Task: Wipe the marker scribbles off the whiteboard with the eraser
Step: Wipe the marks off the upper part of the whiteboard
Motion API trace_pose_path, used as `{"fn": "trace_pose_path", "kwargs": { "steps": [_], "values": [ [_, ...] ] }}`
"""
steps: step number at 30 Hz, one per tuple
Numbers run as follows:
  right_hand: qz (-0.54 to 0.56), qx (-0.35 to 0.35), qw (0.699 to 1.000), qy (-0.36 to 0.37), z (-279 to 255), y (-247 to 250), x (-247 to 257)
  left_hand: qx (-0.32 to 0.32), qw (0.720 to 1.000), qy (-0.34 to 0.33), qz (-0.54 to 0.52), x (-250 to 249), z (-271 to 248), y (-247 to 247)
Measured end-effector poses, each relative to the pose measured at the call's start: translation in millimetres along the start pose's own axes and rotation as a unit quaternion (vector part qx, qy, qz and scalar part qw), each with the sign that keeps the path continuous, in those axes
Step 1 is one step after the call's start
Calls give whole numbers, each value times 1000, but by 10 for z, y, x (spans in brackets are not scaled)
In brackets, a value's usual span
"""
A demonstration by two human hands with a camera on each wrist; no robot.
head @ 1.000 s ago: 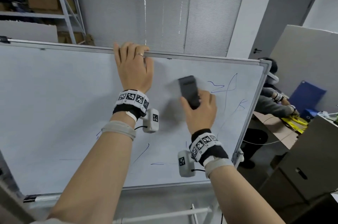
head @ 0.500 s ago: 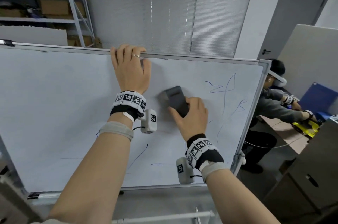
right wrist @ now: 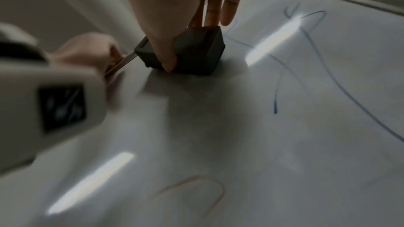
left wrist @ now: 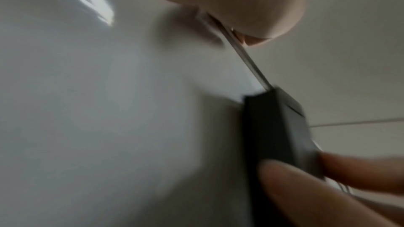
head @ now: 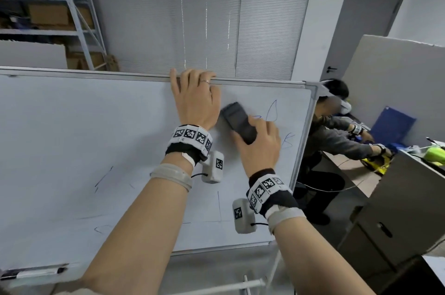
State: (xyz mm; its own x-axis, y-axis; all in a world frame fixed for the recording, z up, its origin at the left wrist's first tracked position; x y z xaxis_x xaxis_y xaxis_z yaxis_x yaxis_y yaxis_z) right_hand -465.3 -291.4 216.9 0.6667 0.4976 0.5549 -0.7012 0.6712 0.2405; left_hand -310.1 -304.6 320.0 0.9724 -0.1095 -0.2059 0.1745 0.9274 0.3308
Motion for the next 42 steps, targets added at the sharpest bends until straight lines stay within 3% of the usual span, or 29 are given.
{"fn": "trace_pose_path", "kwargs": {
  "steps": [3,6,9,11,13,17,19,21,23,25,31,33,38,40,42],
  "values": [
    [8,-55,994,-96,124,214,-353,-28,1000,1,-5,21,-11,-26],
    [-7,-86,987,-134,184,318,-495,-54,998,24,-2,-11,-40,-37],
    [38,-44,996,-64,178,222,-244,-76,997,29,7,-120,-80,-57],
    [15,7,999,34,163,165,-91,-81,996,32,19,-172,-98,-63],
    [-8,8,998,65,222,219,-155,-78,996,39,32,-186,-101,-60],
    [2,-85,993,-83,405,490,-654,-76,994,74,35,-208,-80,-44],
    [3,-90,990,-109,452,551,-744,-65,992,99,36,-292,-49,-40],
    [15,-47,996,-72,445,523,-633,-37,994,99,27,-448,-39,-74],
    [6,26,1000,17,373,429,-453,-7,998,53,14,-600,-75,-147],
    [-14,43,997,60,333,385,-424,0,1000,22,4,-643,-103,-186],
    [-23,-96,984,-148,393,591,-989,-17,1000,6,8,-492,-102,-200],
    [-37,-80,985,-147,289,539,-945,-19,1000,9,-1,-539,-115,-247],
    [-11,85,996,-5,-33,271,-679,-11,1000,-5,4,-487,-124,-293],
    [-19,62,998,-20,-5,300,-751,-8,1000,-18,6,-446,-133,-285],
    [-1,1,994,-109,21,388,-915,-8,1000,-19,5,-451,-153,-284]
  ]
}}
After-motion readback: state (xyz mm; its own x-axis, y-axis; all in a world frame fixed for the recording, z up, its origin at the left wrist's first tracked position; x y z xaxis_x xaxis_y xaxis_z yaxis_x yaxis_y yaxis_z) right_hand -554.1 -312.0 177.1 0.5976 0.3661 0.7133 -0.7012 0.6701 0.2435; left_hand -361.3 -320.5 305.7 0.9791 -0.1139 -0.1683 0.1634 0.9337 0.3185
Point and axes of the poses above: each hand's wrist, its own z-axis towards the middle knuckle, its own y-axis out of the back of the hand, x = y × z, the point moved 2 cm from there along z, towards the middle knuckle, and after that the axes turned 3 degrees about -x, right-handed, at the moved point
